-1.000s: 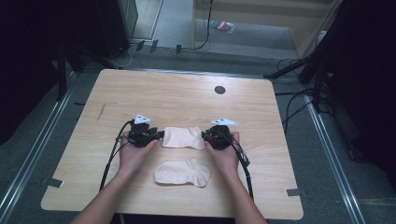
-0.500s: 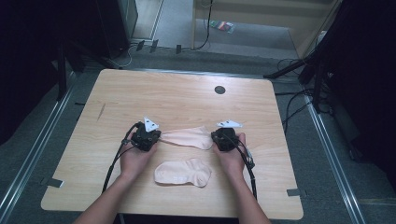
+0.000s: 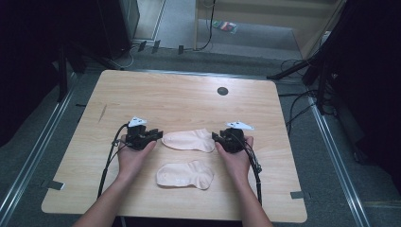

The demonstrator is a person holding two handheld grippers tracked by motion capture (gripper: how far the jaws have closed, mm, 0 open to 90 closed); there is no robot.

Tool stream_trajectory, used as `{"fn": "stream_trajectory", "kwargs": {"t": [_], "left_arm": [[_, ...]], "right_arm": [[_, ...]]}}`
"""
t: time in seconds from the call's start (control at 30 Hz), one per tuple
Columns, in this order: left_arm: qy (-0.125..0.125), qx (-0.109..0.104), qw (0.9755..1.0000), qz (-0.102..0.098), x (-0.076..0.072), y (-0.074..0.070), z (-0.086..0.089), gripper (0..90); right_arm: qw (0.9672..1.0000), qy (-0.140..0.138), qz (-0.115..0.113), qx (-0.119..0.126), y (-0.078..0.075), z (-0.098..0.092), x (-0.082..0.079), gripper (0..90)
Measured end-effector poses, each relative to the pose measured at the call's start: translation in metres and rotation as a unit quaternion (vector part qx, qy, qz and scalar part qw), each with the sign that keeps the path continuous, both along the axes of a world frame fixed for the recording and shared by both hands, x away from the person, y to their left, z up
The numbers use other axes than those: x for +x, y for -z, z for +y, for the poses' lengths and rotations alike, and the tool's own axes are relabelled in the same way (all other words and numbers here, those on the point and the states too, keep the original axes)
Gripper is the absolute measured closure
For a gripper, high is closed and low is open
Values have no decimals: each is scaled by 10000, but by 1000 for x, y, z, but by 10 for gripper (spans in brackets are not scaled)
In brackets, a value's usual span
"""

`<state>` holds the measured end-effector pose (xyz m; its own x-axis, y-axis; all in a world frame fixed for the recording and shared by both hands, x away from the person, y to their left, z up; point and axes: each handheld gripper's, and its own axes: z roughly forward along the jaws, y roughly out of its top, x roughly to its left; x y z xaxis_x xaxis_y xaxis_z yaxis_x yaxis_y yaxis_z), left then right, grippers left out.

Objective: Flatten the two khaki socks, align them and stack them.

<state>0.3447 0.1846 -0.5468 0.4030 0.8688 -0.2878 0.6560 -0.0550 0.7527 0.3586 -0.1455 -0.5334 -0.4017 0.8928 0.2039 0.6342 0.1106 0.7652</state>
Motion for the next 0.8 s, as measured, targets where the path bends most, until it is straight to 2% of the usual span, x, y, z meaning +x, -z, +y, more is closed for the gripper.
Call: {"fn": "stream_trajectory", "kwargs": {"t": [0.17,0.2,0.27,0.33,0.37,0.4,0.43,0.47,0.5,0.53,0.7,0.73,0.77,0.8], "left_arm": [[92,63,9999,59,-2,1,-8,690],[92,-34,9999,97,-2,0,-9,696],[60,-12,9999,109,-2,0,-10,704],[84,219,9996,185,-2,1,-15,777],[84,219,9996,185,-2,1,-15,826],[140,340,9992,174,-3,1,-15,826],[146,347,9992,159,-4,2,-17,900],[206,355,9990,148,-5,2,-16,900],[250,358,9989,143,-5,2,-16,900],[304,326,9989,132,-7,1,-16,900],[371,152,9992,85,-13,-4,-11,900],[421,43,9991,60,-18,-9,-8,900],[421,43,9991,60,-18,-9,-8,900],[457,-5,9989,48,-20,-12,-7,900]], "right_arm": [[9999,-38,96,-42,7,2,-1,608],[9999,-76,72,-73,8,4,-1,619],[9999,-81,86,-59,8,5,-1,628],[9998,-123,101,-70,9,8,0,670],[9998,-123,101,-70,9,8,0,670],[9997,-155,133,-112,10,9,0,700],[9996,-160,137,-189,11,11,-1,736],[9994,-193,132,-236,13,13,-2,830],[9994,-193,132,-236,13,13,-2,830],[9994,-189,109,-282,12,13,-3,877],[9992,-239,51,-331,7,13,-7,885],[9993,-244,19,-271,1,12,-10,885],[9993,-244,19,-271,1,12,-10,885],[9994,-258,-23,-208,-6,12,-15,886]]}}
